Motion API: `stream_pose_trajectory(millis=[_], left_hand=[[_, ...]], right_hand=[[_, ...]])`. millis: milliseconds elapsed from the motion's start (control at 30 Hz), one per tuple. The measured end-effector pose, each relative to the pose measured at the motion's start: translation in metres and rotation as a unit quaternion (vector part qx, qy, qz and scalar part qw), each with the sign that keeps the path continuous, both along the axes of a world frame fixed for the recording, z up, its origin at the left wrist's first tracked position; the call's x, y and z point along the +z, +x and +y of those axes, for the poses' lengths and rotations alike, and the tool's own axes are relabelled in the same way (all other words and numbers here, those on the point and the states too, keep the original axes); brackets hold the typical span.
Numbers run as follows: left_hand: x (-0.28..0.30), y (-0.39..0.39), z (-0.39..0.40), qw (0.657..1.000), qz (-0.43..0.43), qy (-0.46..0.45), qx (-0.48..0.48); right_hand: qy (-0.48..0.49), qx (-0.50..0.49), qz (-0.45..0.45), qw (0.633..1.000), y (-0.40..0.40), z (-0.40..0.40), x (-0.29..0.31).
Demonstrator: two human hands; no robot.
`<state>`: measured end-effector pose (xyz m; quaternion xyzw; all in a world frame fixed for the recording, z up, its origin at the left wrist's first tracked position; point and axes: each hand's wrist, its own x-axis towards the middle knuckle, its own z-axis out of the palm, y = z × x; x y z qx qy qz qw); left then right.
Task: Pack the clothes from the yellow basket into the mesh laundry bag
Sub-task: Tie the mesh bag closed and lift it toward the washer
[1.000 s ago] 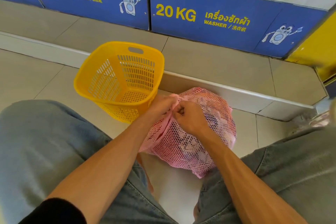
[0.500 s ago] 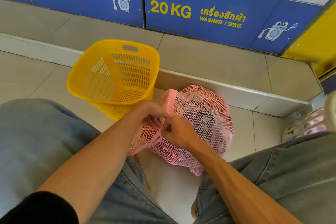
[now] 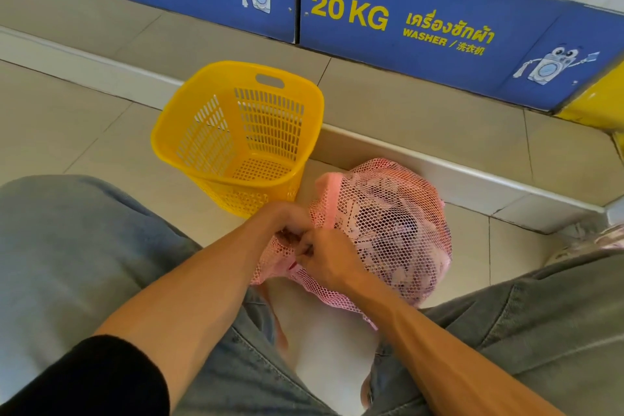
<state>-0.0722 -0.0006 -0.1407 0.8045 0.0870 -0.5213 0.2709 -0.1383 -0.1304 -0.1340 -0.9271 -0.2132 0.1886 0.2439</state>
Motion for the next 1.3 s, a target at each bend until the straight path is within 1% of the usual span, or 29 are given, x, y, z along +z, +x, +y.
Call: stream_pose_trajectory(millis=[67, 133, 200, 267, 367, 433, 533, 600, 633, 700, 733, 800, 867, 933, 1033, 1100, 1167, 1200, 1233, 1300], left_hand=[[-0.002, 0.002, 0.002, 0.993, -0.055, -0.046, 0.089], [-0.001, 0.006, 0.002, 0.972, -0.104, -0.098, 0.185], [0.001, 0.011, 0.000, 0.948, -0.121, -0.144, 0.257], [0.002, 0.015, -0.006, 0.936, -0.121, -0.166, 0.287], [0.003, 0.020, -0.011, 0.913, -0.123, -0.199, 0.333], [0.006, 0.024, -0.012, 0.911, -0.155, -0.187, 0.333], [0.004, 0.024, -0.013, 0.949, -0.190, -0.093, 0.232], [-0.002, 0.020, -0.016, 0.964, -0.196, -0.035, 0.175], [-0.007, 0.017, -0.017, 0.965, -0.195, -0.028, 0.171], [-0.014, 0.014, -0.021, 0.957, -0.167, -0.056, 0.230], [-0.017, 0.013, -0.023, 0.949, -0.147, -0.078, 0.268], [-0.027, 0.013, -0.029, 0.939, -0.120, -0.104, 0.304], [-0.035, 0.014, -0.035, 0.949, -0.101, -0.096, 0.281], [-0.038, 0.010, -0.042, 0.961, -0.070, -0.090, 0.251], [-0.049, 0.005, -0.050, 0.973, -0.035, -0.083, 0.211], [-0.061, 0.005, -0.055, 0.972, -0.018, -0.069, 0.226], [-0.066, 0.004, -0.056, 0.965, -0.012, -0.061, 0.253], [-0.069, 0.004, -0.055, 0.964, -0.018, -0.052, 0.258], [-0.070, 0.004, -0.053, 0.965, -0.024, -0.041, 0.258], [-0.075, 0.006, -0.047, 0.964, -0.026, -0.034, 0.263]], right_hand=[[-0.023, -0.003, -0.021, 1.000, -0.003, 0.003, -0.006], [-0.043, -0.004, -0.026, 0.999, -0.005, 0.006, -0.012], [-0.078, 0.017, -0.022, 0.997, -0.005, 0.010, -0.019], [-0.112, 0.045, -0.024, 0.992, -0.008, 0.014, -0.023], [-0.119, 0.081, -0.021, 0.989, -0.021, 0.022, -0.032], [-0.133, 0.106, -0.006, 0.985, -0.030, 0.027, -0.035], [-0.114, 0.108, 0.073, 0.985, -0.017, 0.023, -0.029], [-0.076, 0.068, 0.109, 0.989, 0.004, 0.006, -0.020], [-0.056, 0.032, 0.100, 0.993, 0.015, -0.005, -0.015], [-0.020, -0.074, 0.060, 0.995, 0.036, -0.034, -0.006], [0.001, -0.144, 0.049, 0.988, 0.044, -0.050, -0.001], [0.029, -0.276, 0.015, 0.960, 0.055, -0.079, 0.007], [0.037, -0.373, -0.015, 0.927, 0.059, -0.104, 0.007], [0.029, -0.432, -0.019, 0.901, 0.057, -0.121, 0.001], [0.018, -0.495, -0.035, 0.868, 0.056, -0.138, -0.012], [0.004, -0.525, -0.029, 0.850, 0.062, -0.149, -0.021], [-0.001, -0.564, 0.036, 0.825, 0.070, -0.164, -0.033], [0.008, -0.588, 0.086, 0.804, 0.074, -0.172, -0.039], [0.033, -0.608, 0.137, 0.781, 0.078, -0.180, -0.047], [0.119, -0.628, 0.241, 0.731, 0.080, -0.186, -0.057]])
